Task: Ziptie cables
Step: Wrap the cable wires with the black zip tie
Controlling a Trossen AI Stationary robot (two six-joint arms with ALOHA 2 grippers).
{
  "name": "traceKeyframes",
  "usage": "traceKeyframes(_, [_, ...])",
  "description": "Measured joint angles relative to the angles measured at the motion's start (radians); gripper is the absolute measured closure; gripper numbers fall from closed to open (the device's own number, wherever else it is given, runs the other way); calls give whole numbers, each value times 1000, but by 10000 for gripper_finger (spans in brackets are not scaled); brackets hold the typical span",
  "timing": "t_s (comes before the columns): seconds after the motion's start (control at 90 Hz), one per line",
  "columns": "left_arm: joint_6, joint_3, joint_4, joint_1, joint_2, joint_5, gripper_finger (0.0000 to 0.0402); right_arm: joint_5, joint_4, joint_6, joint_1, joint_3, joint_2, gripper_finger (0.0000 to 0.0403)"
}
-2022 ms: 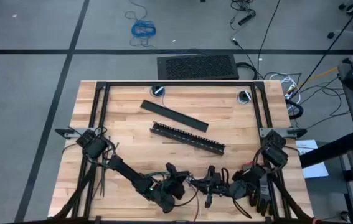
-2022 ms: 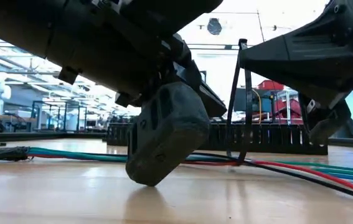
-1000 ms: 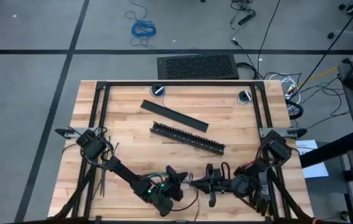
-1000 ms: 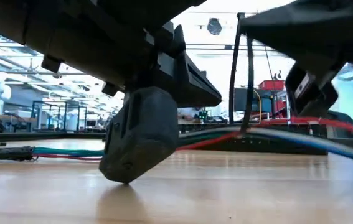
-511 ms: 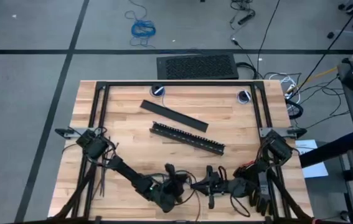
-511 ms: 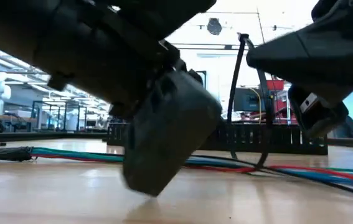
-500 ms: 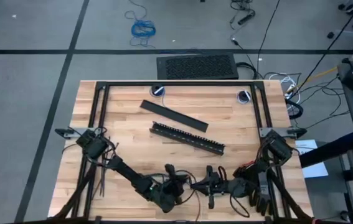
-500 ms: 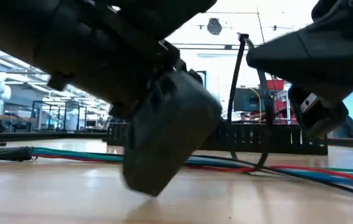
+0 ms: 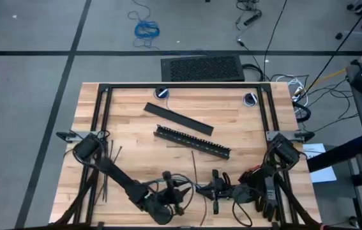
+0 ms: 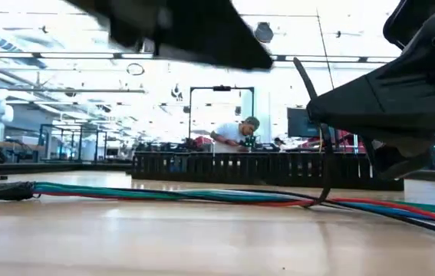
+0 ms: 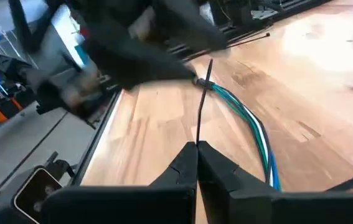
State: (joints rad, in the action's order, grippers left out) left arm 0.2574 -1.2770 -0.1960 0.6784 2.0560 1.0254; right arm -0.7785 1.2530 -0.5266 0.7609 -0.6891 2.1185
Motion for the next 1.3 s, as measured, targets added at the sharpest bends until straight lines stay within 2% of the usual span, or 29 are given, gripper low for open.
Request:
traceKeyframes(0.267, [188,66,9,-44,3,-66,285,-4,0,20,0,0,0,403])
traceKeyframes(0.544, [341,218,27,-102,8,-65,285,3,16,25,1,0,0,403])
traceKeyframes(0.756, [520,258,-77,-173,7,-127,285,21,14,16,0,-3,0,403])
traceKeyframes(0.878, [553,270,-196,-231,7,-233,285,25,15,30,7,-9,0,403])
traceKeyframes(1.033, [602,271,-224,-303,7,-412,278,26,13,90,24,-18,0,403])
traceKeyframes(1.156, [613,271,-249,-324,7,-472,278,26,-1,101,27,-19,0,403])
traceKeyframes(1.3, [673,271,-258,-338,7,-487,278,26,-20,89,27,-19,0,403])
